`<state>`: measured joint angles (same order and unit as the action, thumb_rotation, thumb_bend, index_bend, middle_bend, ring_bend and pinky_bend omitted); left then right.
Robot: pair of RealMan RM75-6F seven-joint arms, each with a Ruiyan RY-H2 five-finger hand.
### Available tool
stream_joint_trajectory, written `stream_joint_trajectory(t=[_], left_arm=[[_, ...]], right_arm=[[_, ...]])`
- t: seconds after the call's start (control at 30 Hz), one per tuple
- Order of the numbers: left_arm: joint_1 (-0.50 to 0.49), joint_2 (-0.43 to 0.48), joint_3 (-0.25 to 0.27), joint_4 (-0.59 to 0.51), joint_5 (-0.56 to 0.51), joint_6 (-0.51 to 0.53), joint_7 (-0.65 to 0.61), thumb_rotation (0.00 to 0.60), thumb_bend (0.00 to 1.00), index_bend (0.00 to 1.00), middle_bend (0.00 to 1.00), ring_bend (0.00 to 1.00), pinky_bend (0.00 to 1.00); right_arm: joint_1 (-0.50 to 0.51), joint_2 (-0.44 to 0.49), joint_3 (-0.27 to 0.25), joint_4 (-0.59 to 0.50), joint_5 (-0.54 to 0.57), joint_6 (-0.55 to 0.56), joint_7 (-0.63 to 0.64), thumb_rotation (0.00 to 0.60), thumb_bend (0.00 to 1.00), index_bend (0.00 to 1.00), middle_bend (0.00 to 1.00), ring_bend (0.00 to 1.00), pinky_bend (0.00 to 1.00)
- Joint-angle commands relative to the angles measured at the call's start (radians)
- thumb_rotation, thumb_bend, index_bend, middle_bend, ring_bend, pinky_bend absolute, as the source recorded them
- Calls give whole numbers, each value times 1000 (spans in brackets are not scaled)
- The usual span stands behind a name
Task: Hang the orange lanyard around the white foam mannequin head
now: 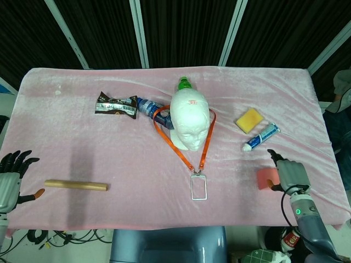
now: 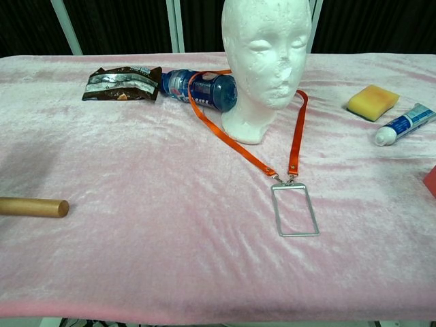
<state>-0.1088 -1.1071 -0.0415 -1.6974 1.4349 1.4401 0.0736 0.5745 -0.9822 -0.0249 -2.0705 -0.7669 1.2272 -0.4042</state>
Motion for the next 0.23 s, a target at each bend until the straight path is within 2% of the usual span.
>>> stream_joint_trajectory(t=[0.03, 0.13, 0.23], left_arm=[[4, 9, 7, -10, 1, -3, -4, 600, 44, 226, 108, 0, 0], [7, 20, 16, -19, 12, -8, -23, 600, 43, 225, 107, 0, 0], [9, 28, 22, -26, 13, -13, -30, 600, 43, 223, 105, 0, 0]], right_arm=[[-214, -14, -79, 151, -387, 189, 267, 600, 226, 112, 132, 242, 299], [-297, -82, -104, 306, -552, 301, 360, 600, 207, 112, 124, 226, 277], [-352, -148, -115, 436, -641, 369, 411, 600, 194, 113, 121, 218, 271]])
